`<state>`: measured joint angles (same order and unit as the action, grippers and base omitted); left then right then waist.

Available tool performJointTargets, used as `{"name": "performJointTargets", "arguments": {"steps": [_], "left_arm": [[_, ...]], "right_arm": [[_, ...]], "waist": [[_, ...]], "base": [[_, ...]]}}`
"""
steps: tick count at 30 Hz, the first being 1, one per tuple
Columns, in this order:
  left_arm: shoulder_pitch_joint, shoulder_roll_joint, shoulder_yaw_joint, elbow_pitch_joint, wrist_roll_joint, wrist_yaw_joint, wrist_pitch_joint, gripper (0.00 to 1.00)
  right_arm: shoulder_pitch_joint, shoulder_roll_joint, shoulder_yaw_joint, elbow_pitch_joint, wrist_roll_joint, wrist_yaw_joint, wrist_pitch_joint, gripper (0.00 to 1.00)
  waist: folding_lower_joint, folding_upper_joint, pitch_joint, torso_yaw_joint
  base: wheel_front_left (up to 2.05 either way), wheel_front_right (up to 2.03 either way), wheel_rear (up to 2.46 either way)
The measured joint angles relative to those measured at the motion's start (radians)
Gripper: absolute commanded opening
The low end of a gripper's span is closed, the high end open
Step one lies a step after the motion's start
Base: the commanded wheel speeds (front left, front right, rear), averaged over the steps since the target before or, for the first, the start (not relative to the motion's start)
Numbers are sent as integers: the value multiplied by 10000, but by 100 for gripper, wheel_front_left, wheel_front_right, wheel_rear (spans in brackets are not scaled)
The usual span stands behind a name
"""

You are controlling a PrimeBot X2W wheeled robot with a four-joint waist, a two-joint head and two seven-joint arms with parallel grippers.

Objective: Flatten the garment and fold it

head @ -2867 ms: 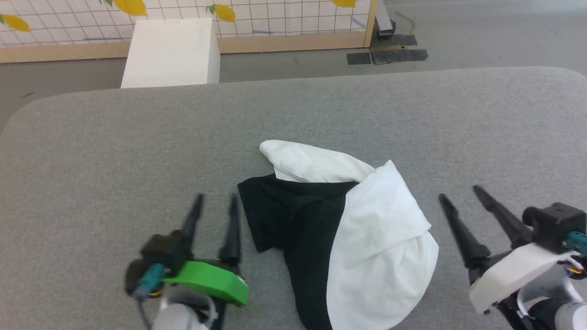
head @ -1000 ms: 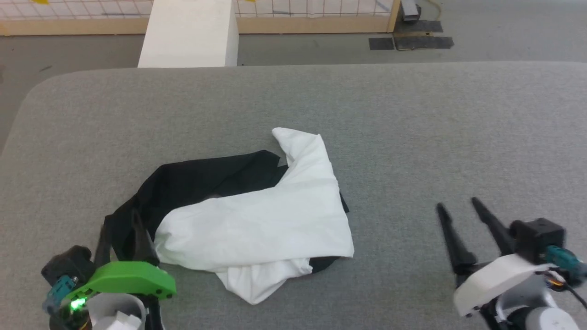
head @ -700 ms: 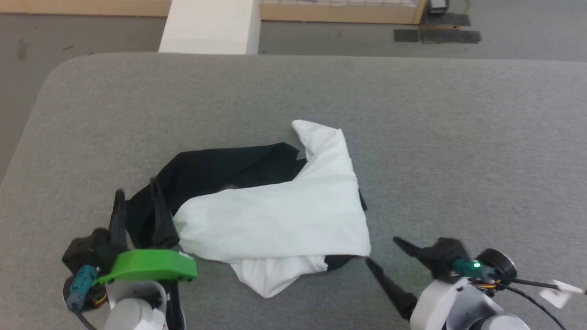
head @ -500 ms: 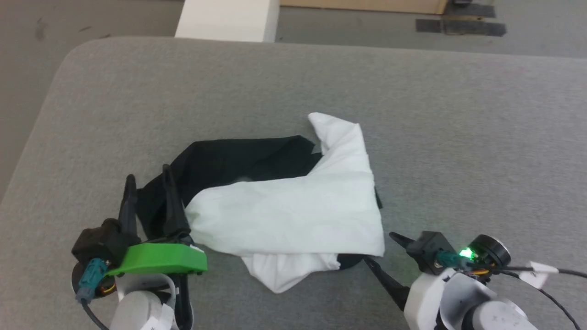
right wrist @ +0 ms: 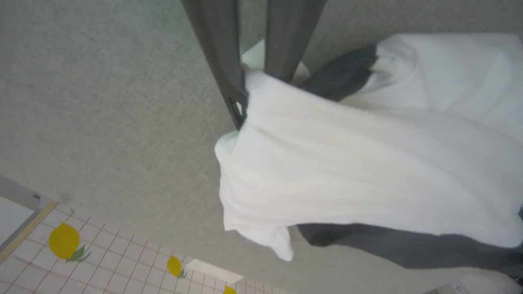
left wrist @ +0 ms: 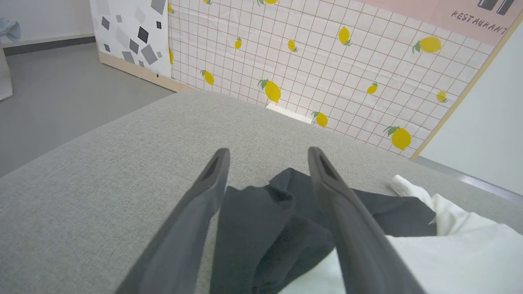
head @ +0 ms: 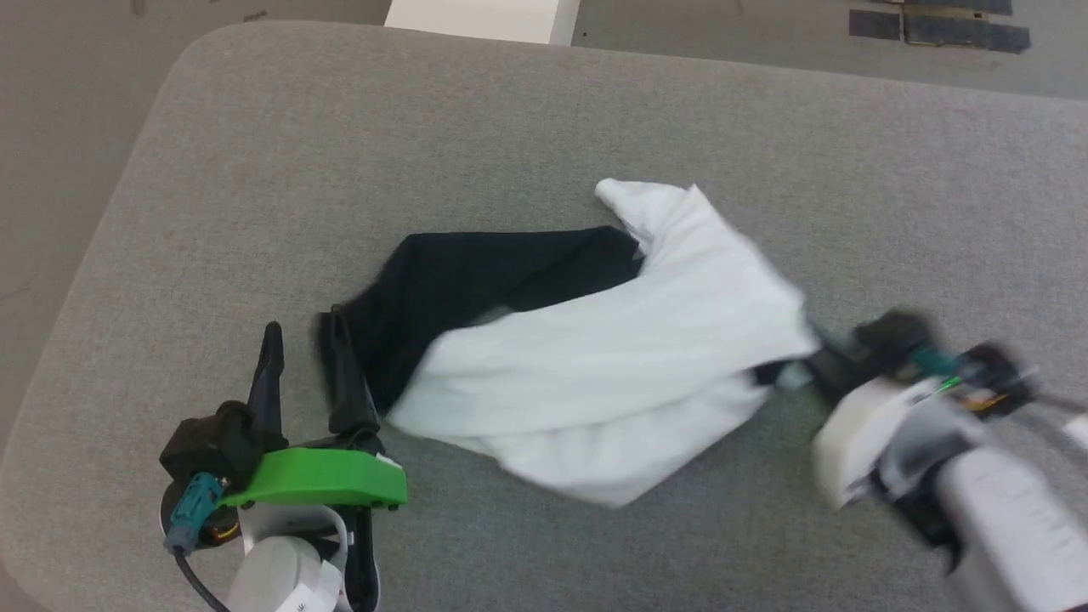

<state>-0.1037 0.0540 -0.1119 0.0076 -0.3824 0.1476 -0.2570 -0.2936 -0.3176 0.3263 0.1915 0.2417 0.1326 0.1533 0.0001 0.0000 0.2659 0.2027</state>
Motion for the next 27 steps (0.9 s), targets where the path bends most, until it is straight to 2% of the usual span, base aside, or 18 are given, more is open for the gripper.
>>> {"name": "performJointTargets", "arguments": {"steps": [7, 10, 13, 17, 18, 19, 20, 23, 27], "left_arm": [[2, -10, -65, 199, -67, -17, 0, 100], [2, -10, -73, 284, -67, -81, 0, 100], [-3, -10, -96, 360, -77, -148, 0, 100], [-22, -10, -169, 449, -77, -161, 0, 100], [-38, -12, -190, 474, -77, -167, 0, 100], [-53, -12, -194, 485, -77, -188, 0, 100], [-64, -12, -199, 499, -77, -222, 0, 100], [-75, -12, -247, 522, -67, -230, 0, 100], [-75, -15, -286, 568, -67, -244, 0, 100]], "right_arm": [[-1079, -1804, -2719, -278, -932, 0, 174, 0], [-1550, -2155, -3430, -405, -1367, -2, 326, 0], [-1628, -2136, -3319, -303, -1250, -2, 825, 0], [-1453, -1942, -2527, 247, -495, -2, 1609, 0], [-1348, -1858, -2347, 362, -274, -2, 1760, 14], [-1263, -1764, -2251, 456, -109, -2, 1858, 47], [-1130, -1661, -2155, 552, 54, -2, 1950, 100], [-772, -1344, -2303, 671, 259, -2, 1822, 100], [44, -612, -3308, 376, 278, -2, 1110, 100]], "waist": [[0, 0, -285, 15], [0, 0, -357, 1], [0, 0, -362, -27], [0, 0, -314, -102], [0, 0, -301, -133], [0, 0, -293, -162], [0, 0, -285, -207], [0, 0, -293, -350], [0, 0, -437, -562]], "base": [[0, 0, 0], [0, 0, 0], [0, 0, 0], [0, 0, 0], [0, 0, 0], [0, 0, 0], [0, 0, 0], [0, 0, 0], [0, 0, 0]]}}
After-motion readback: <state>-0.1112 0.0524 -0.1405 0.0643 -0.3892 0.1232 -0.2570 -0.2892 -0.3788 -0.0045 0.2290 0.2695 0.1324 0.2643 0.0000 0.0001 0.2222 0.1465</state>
